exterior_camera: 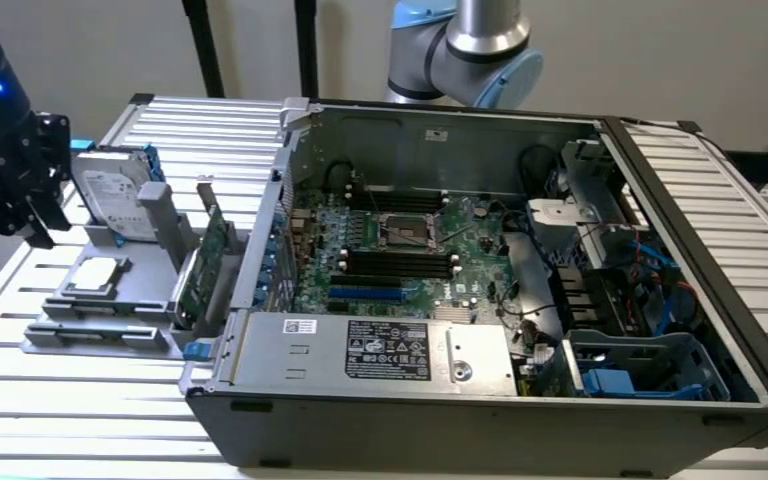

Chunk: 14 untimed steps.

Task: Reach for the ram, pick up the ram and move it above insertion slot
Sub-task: 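Pick up the ram and move it above insertion slot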

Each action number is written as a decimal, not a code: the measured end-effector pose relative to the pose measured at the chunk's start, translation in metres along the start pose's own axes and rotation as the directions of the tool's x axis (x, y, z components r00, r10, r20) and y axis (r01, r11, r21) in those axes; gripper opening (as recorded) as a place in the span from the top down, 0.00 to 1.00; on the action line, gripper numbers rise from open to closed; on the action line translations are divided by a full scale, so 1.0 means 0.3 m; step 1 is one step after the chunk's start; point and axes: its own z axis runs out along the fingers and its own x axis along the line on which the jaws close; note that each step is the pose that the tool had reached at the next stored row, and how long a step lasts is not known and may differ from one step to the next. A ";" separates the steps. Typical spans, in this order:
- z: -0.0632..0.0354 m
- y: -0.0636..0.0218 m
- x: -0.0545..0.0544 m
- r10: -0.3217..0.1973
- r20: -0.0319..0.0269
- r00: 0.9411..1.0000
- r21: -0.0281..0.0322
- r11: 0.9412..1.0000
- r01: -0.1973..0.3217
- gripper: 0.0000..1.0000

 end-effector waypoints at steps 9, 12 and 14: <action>0.055 0.000 0.015 0.000 0.000 1.000 0.000 1.000 0.000 0.69; 0.073 -0.001 0.022 0.000 0.000 1.000 0.000 1.000 0.000 0.69; 0.085 -0.002 0.027 0.000 0.000 1.000 0.000 1.000 0.000 0.69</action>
